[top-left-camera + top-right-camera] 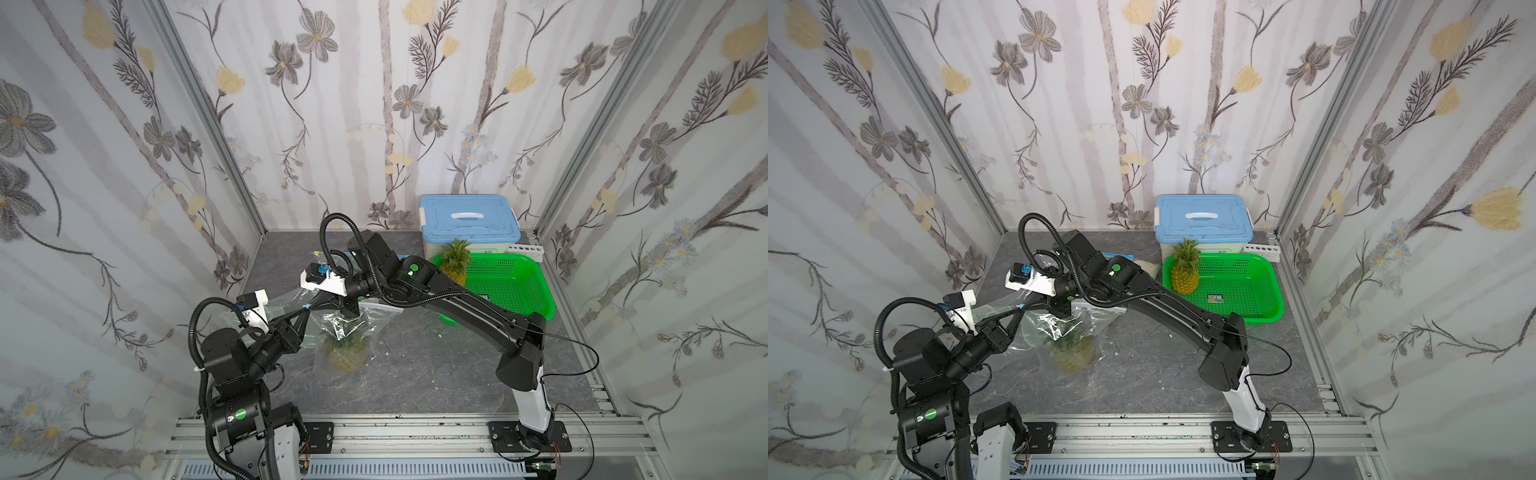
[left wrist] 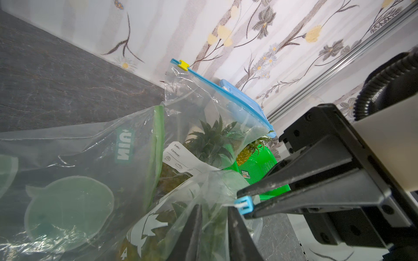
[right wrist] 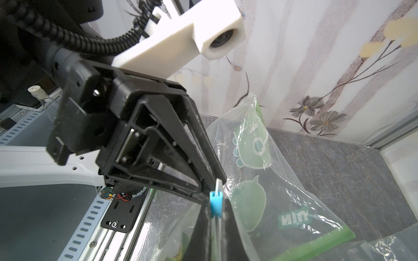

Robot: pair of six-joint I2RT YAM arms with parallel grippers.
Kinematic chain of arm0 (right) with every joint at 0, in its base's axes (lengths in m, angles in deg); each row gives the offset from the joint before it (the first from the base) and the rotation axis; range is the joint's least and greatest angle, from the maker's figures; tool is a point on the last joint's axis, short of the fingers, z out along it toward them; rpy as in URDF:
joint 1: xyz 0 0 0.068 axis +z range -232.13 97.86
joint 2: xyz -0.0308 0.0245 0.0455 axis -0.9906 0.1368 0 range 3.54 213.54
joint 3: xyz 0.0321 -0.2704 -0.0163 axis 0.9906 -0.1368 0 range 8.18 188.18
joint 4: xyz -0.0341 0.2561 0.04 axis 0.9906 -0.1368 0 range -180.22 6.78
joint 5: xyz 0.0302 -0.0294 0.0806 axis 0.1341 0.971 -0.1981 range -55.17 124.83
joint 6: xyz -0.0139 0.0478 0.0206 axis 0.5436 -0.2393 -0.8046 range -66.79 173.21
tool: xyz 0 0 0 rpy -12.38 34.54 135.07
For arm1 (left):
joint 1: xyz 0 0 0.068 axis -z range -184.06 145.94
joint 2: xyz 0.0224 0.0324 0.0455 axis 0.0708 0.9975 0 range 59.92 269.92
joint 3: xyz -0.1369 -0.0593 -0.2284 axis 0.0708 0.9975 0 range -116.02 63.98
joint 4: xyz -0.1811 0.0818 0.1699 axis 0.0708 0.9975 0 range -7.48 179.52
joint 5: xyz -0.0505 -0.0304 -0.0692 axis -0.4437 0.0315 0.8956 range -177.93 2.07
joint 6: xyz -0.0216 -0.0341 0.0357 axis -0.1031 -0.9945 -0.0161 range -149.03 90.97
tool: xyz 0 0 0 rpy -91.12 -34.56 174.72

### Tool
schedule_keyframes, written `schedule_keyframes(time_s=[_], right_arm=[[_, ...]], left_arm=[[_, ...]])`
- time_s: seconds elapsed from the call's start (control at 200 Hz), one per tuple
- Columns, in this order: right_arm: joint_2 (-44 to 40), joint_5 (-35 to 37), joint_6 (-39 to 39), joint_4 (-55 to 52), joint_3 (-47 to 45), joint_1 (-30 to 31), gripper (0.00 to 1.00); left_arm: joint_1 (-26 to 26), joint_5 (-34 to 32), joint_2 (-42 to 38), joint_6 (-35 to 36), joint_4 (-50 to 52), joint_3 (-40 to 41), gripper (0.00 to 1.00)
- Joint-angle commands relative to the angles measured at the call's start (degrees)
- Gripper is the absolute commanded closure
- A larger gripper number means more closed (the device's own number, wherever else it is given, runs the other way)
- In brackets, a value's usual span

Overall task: Open the zip-top bag and take out the pineapple
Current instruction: Unzip the zipper on the zipper food storage bag.

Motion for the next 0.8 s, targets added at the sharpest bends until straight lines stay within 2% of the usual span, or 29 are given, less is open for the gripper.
schedule_keyframes(time_s=[0.0,0.27,0.425,0.794], right_arm=[[0.0,-6.1,1.4,1.1,0.1,0.0,1.0],[0.3,-7.3,1.2,1.7,0.1,-0.4,1.0],[0.5,-7.3,1.1,1.7,0.1,-0.4,1.0],[-0.6,-4.1,-0.5,0.2,-0.3,-1.5,1.0]], left_arm=[[0.1,5.9,-0.1,-1.2,-8.3,0.7,0.78],[0.3,5.8,-0.1,-2.0,-10.0,1.1,0.86],[0.4,5.4,-0.1,-2.6,-11.2,1.2,1.0],[0.3,2.3,-0.9,-1.5,-8.0,-0.2,1.0]])
